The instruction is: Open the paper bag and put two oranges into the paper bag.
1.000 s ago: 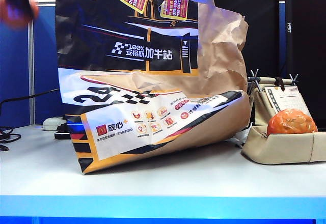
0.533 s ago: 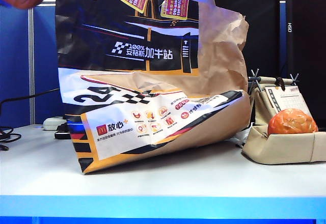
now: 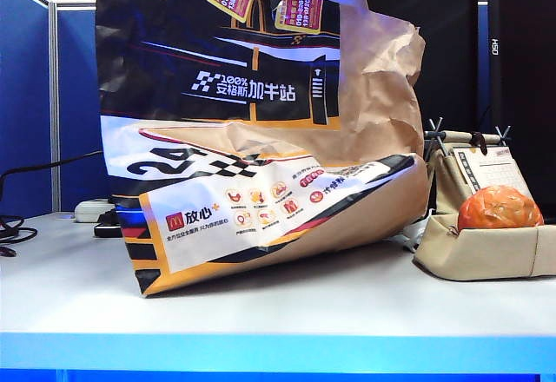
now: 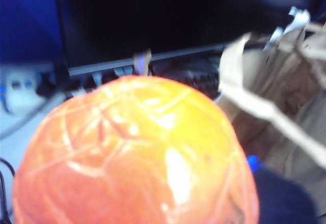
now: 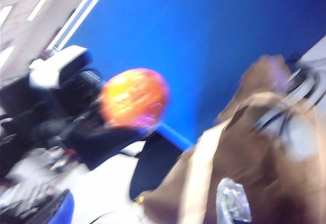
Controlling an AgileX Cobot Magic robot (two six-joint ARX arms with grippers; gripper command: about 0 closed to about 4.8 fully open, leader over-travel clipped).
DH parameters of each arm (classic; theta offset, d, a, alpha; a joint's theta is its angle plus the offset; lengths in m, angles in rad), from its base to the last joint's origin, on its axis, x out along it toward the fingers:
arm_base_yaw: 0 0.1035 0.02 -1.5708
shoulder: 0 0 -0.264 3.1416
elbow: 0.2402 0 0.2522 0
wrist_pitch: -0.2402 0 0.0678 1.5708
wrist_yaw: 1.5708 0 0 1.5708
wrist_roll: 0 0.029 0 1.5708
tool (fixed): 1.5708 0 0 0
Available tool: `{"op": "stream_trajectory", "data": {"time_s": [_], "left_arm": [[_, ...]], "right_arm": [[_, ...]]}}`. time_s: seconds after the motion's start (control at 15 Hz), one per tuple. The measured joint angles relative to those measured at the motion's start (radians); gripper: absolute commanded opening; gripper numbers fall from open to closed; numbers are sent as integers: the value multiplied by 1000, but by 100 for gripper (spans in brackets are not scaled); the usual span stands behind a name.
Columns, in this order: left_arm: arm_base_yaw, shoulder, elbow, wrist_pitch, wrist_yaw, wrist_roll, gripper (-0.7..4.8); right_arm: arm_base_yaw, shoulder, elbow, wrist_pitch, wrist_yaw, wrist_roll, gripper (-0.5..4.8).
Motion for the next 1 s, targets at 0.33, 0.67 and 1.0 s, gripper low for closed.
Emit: {"op": "stream_trajectory", "data": {"time_s": [0.33, 0.67, 1.0], "left_arm": [[-6, -2, 5, -64, -6, 19, -6], [-14, -2, 5, -68, 35, 26, -6], [-19, -2, 5, -51, 66, 25, -6]], "right_arm": [[-4, 8, 4, -40, 124, -77, 357], [-5, 24, 2, -164, 246, -220, 355], [-4, 24, 3, -229, 250, -267, 354]]}}
